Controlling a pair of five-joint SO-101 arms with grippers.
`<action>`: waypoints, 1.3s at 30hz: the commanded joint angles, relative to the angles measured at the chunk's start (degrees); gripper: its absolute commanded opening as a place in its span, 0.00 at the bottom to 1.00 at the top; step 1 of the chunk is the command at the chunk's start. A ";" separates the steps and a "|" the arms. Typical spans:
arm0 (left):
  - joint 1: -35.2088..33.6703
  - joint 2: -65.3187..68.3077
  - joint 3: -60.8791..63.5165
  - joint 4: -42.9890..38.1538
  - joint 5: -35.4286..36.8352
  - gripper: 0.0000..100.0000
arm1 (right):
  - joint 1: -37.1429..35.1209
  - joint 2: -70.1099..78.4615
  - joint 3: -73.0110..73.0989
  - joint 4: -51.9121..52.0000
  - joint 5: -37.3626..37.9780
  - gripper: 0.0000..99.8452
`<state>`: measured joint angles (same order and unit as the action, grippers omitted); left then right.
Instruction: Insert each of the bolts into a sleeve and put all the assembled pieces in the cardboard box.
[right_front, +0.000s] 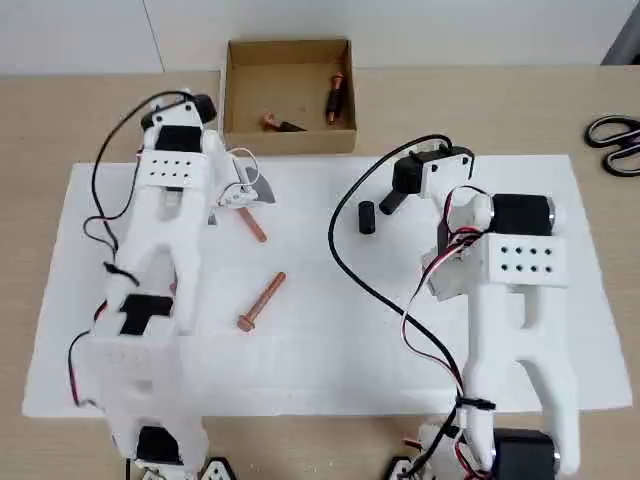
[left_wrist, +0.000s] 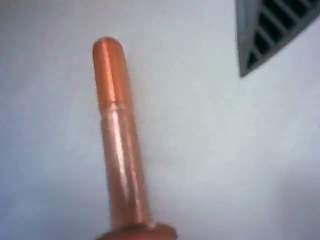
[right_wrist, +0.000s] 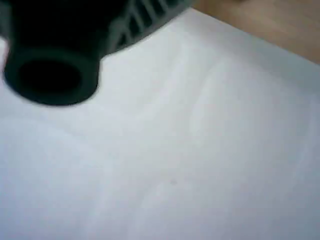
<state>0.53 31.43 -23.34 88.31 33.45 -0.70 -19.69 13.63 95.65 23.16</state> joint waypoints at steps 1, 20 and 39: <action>0.18 2.64 -4.79 -0.88 2.20 0.34 | 0.48 -2.24 -0.09 -0.22 -0.88 0.00; -0.18 9.58 -8.66 -2.11 5.36 0.34 | 0.31 -1.89 0.00 -0.13 -2.64 0.00; 0.00 11.25 -8.57 -4.22 9.23 0.24 | 0.31 -2.24 3.69 -0.31 -2.81 0.00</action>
<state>0.44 42.95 -29.67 85.67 42.33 -0.70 -19.87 16.97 95.65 21.05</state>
